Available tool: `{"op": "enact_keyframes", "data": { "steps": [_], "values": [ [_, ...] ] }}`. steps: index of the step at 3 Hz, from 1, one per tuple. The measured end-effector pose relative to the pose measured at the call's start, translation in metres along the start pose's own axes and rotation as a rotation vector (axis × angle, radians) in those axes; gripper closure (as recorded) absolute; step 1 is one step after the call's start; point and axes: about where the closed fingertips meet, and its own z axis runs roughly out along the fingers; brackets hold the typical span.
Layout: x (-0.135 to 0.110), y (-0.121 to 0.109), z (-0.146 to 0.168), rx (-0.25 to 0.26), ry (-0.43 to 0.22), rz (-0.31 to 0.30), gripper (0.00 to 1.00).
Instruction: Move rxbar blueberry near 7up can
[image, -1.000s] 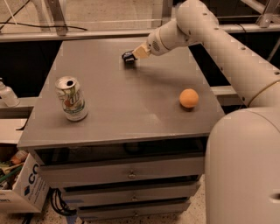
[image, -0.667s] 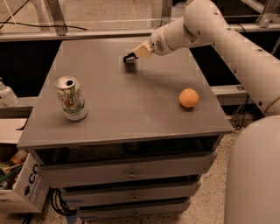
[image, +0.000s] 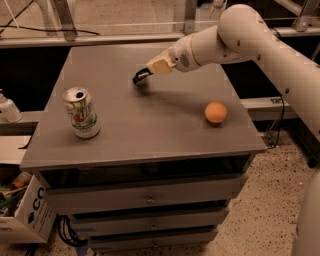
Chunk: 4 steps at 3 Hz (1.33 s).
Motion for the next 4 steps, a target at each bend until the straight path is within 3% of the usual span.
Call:
{"op": "enact_keyframes", "data": {
  "steps": [1, 2, 4],
  "values": [
    [-0.003, 0.034, -0.005, -0.073, -0.043, -0.02, 1.0],
    [-0.003, 0.034, -0.005, -0.074, -0.043, -0.02, 1.0],
    [-0.013, 0.076, 0.006, -0.173, -0.087, -0.057, 1.0]
  ]
}}
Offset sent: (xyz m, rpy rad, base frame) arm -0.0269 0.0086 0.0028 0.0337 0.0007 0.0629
